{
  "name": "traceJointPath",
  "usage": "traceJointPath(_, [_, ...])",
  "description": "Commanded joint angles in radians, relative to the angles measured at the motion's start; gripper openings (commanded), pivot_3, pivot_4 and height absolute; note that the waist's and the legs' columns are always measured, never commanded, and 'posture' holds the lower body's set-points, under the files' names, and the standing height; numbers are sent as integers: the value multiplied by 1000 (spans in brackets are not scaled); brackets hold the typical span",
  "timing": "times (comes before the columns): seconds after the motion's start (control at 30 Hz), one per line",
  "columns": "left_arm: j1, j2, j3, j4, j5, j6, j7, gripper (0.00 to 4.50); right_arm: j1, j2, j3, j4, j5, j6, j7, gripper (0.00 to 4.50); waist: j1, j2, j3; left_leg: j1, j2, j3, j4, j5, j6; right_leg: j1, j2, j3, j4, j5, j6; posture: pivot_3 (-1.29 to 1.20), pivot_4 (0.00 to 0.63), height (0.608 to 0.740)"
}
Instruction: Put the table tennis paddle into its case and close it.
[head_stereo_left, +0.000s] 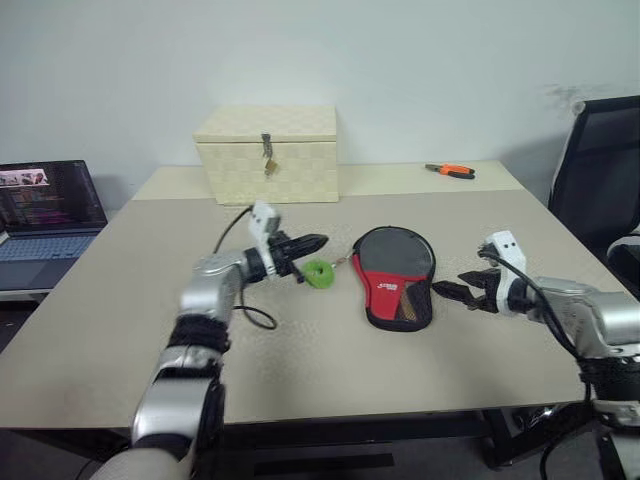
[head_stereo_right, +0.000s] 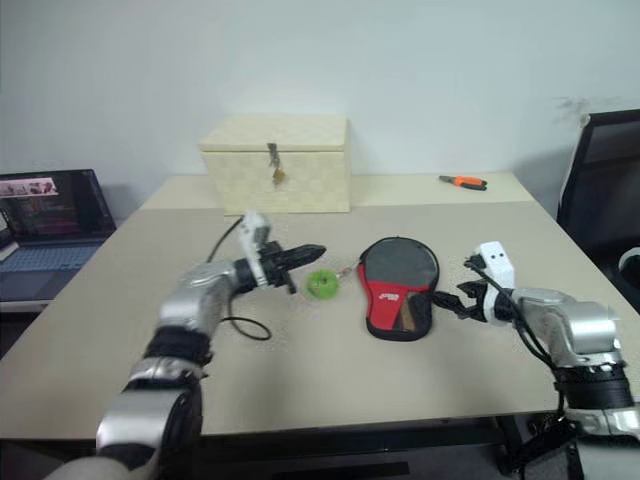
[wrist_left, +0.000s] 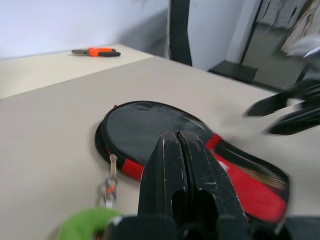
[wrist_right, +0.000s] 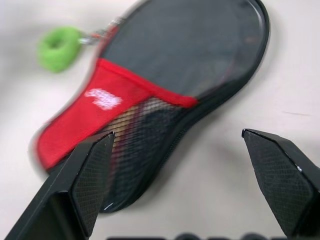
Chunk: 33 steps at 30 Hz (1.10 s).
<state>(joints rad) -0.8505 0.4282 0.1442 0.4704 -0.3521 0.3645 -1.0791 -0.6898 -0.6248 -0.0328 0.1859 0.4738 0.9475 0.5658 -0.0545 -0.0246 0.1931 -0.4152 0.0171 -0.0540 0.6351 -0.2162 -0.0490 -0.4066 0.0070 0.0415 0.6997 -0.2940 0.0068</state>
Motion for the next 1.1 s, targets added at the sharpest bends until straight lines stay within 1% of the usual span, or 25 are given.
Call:
traceJointPath(0.03, [42,42,39,-196,-66,93,50,55,-68,40,12,98,-61,-95,-2,4500,6,0,0,0,0,-1,1,0,1,0,0,0,0,0,0,0,150,740])
traceJointPath(0.17, [93,61,43,-294,-92,140,102,55,-111,82,51,218,-131,-171,15,4500,17,0,0,-1,-2,-2,5,-1,1,2,-1,-1,1,1,2,0,150,740])
traceJointPath(0.3, [110,70,41,-330,-109,158,125,55,-136,99,65,293,-174,-211,30,4500,22,0,0,-1,-3,-1,7,-1,1,2,-1,-1,1,2,3,0,150,740])
traceJointPath(0.4, [122,78,47,-351,-116,162,146,55,-158,104,57,353,-209,-240,16,4500,22,0,0,-1,-3,0,8,-1,1,2,-1,-1,1,2,3,0,150,740])
traceJointPath(0.63, [136,93,43,-370,-132,165,168,55,-150,105,36,359,-226,-224,21,4500,21,0,0,-1,-3,-1,7,-1,1,2,-1,0,2,2,3,0,150,740])
traceJointPath(0.87, [130,101,34,-366,-131,158,173,55,-146,154,112,355,-268,-228,65,4500,18,0,0,-1,-3,0,8,-1,1,2,-1,0,2,2,3,0,150,740])
traceJointPath(1.1, [146,122,41,-382,-130,157,178,55,-190,219,159,461,-338,-282,90,4500,-8,-1,-1,1,-3,2,8,-1,1,2,0,0,4,2,2,0,150,740])
